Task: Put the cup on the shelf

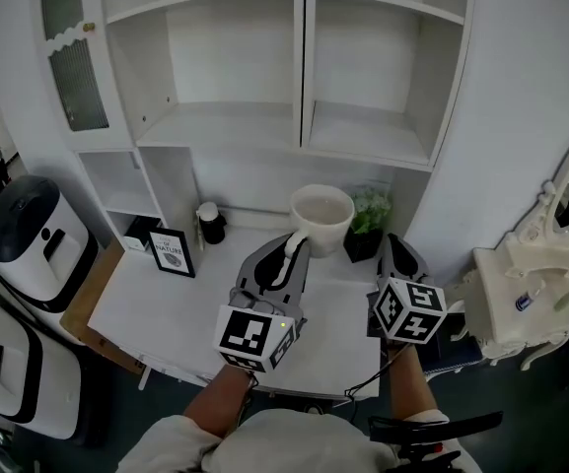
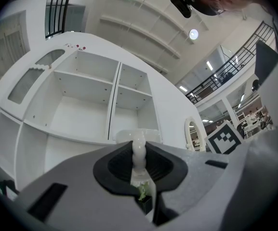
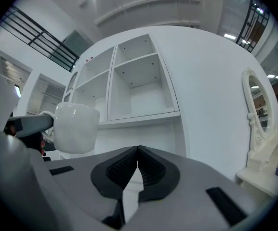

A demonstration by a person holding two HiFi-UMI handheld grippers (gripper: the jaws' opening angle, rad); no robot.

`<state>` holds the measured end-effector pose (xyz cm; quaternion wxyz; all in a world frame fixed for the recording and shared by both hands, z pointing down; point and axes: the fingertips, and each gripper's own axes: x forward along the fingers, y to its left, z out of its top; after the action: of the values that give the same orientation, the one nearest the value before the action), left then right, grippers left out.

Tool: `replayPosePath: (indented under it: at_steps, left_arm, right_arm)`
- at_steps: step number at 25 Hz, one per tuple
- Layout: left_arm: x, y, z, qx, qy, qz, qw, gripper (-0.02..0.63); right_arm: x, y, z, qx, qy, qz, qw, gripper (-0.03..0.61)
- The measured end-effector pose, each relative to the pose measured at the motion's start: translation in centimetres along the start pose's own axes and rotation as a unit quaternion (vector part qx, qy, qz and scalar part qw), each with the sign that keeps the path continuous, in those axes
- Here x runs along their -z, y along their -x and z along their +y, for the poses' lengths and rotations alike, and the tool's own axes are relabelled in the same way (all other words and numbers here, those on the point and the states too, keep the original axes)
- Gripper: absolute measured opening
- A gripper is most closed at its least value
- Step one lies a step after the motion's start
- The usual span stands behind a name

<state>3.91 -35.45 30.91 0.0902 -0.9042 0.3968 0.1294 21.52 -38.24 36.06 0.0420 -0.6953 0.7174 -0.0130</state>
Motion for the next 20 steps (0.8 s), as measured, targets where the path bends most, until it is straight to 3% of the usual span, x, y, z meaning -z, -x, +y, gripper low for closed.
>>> replayPosePath:
  at_steps: [11,20]
  left_arm:
    - [-1.1,-1.5,-0.8,0.019,0.006,0.002,0.9998,0.048]
    - [-5.5,-3.3,-2.2,0.057,-0.005,-0.024,0.9981,0.048]
  right_arm:
    - [-0.8,-1.5,0.3,-0.021,-0.007,-0.009,1.0,0.023]
    - [-3.6,-1.3,0.0,-0.022,0.012,-0.022,0.999,0.023]
